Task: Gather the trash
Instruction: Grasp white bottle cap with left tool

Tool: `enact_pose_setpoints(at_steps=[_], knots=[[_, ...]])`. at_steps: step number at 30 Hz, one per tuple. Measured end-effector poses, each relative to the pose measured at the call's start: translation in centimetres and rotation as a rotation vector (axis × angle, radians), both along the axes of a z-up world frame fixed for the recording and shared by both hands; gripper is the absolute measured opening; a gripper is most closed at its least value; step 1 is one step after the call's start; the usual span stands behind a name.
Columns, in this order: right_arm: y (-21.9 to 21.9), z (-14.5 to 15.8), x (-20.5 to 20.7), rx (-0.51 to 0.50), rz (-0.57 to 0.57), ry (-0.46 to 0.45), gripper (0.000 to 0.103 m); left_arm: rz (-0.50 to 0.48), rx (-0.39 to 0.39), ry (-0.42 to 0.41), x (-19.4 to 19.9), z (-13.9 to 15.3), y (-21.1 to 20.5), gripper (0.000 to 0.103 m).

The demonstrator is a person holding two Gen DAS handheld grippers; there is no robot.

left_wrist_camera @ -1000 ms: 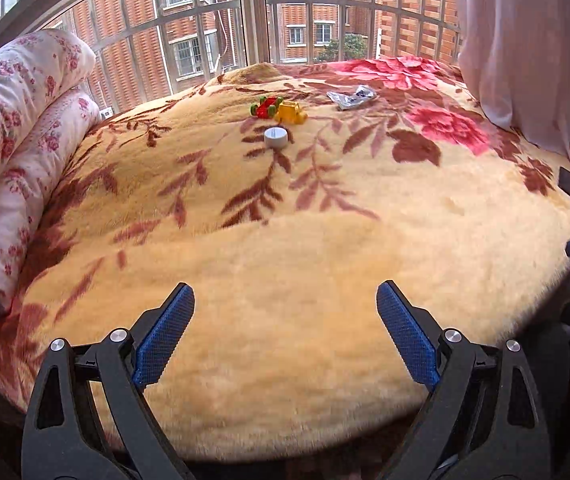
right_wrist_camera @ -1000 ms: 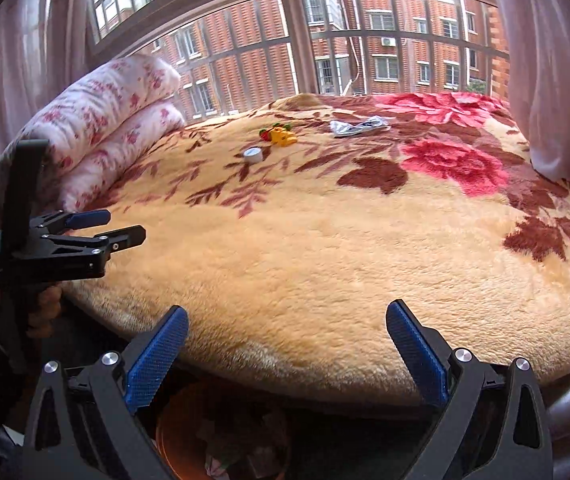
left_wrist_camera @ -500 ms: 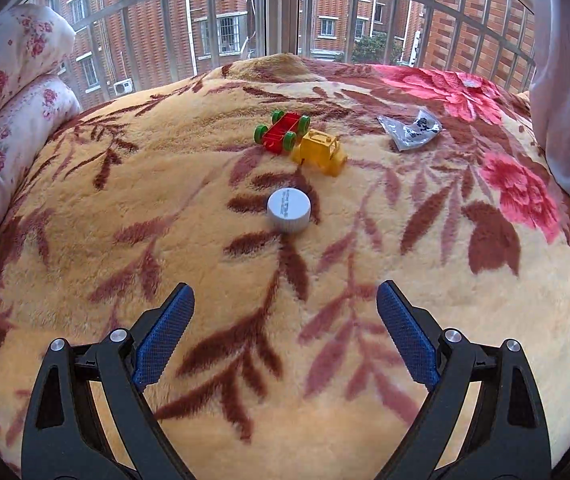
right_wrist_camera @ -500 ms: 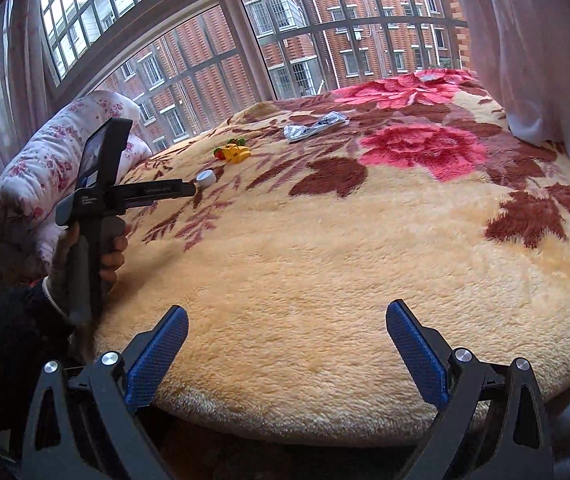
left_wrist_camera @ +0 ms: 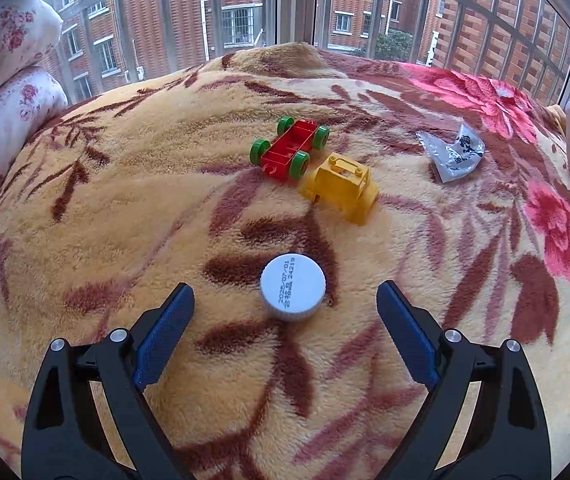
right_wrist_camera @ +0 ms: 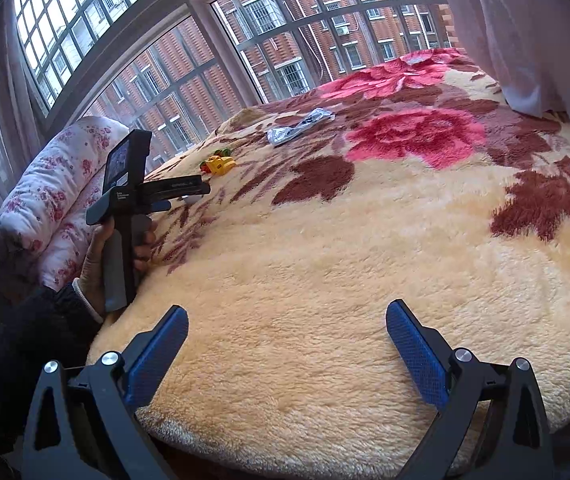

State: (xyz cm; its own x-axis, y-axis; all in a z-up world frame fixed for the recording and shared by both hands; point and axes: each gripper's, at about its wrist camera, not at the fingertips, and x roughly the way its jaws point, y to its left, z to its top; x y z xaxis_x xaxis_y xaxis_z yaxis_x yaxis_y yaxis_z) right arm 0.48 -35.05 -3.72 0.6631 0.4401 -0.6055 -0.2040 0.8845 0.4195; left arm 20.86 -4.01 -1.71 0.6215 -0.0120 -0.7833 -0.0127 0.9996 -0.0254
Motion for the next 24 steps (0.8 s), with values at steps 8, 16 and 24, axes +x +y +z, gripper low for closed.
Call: enact_pose_setpoints(at_steps=[8, 16, 24], knots=[[0.0, -0.3, 0.1, 0.004, 0.002, -0.001, 0.098, -0.045, 0.055, -0.005, 0.2, -0.5, -1.2, 0.054], [1.4, 0.4, 0.7, 0.007, 0.02, 0.019, 0.098, -0.07, 0.023, -0.04, -0.4, -0.1, -1.1, 0.032], [3.5, 3.1, 5.5, -0.071, 0.017, 0.0, 0.098, -0.036, -0.025, -0.097, -1.3, 0.8, 0.0, 0.031]])
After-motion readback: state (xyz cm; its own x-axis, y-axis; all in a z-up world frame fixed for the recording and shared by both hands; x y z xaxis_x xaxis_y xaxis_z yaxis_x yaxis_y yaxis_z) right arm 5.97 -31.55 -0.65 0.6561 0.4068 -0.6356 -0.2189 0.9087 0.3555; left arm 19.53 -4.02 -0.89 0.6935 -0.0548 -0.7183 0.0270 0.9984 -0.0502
